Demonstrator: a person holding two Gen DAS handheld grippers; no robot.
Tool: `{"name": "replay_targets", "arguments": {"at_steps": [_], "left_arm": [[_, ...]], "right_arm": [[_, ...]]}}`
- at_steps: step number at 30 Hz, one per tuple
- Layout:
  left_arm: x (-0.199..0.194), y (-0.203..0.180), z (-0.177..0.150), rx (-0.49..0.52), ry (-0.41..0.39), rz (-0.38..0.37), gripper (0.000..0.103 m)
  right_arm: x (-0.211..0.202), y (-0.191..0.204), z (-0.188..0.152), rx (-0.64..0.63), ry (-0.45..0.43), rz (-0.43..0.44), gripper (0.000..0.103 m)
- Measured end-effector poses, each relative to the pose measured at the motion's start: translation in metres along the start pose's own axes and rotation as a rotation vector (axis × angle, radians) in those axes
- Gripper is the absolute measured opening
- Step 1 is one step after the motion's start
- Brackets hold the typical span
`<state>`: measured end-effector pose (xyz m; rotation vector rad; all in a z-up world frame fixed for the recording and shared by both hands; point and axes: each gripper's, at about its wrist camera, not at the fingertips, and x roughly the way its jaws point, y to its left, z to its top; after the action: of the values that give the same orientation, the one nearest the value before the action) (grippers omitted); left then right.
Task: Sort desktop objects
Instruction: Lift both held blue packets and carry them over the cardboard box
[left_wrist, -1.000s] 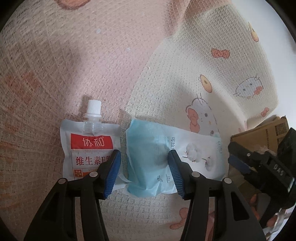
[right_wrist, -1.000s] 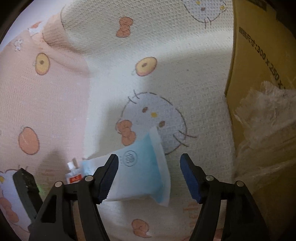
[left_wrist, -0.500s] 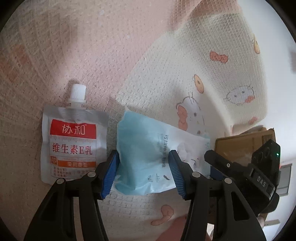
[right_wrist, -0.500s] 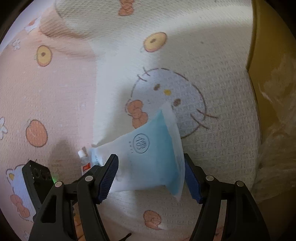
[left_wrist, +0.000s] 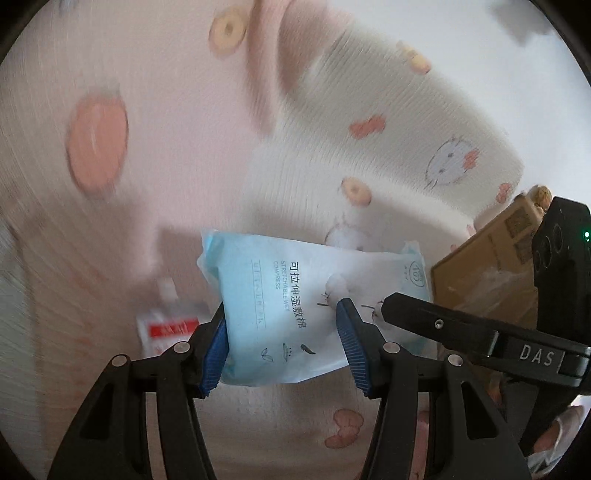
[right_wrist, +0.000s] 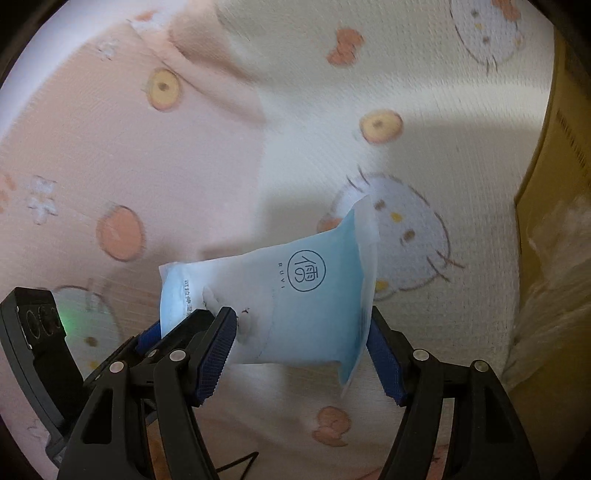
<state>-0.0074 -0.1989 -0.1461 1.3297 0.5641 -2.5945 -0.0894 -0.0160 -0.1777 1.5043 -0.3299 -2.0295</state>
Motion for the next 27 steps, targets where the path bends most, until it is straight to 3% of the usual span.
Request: {"name": "replay_targets", "arguments": {"at_steps": [5,10,27], "left_arm": [[-0.041,-0.014,0.016,0.053,-0.12,0.025,0.059],[-0.073,-0.033,0.029,0.133,-0.217,0.055,0.059],[-0.132,-0.124,0.065,0.319,-0.416,0.076,0.059]], "right_arm": [[-0.036,0.022,0.007,-0.053,-0.116,0.056,0.068],[-0.065,0.035,0.019,-0.071,-0.175,0.106,0.068],[-0.16,0.025,0.04,-0.062,-0.373,0.206,0.068]]}}
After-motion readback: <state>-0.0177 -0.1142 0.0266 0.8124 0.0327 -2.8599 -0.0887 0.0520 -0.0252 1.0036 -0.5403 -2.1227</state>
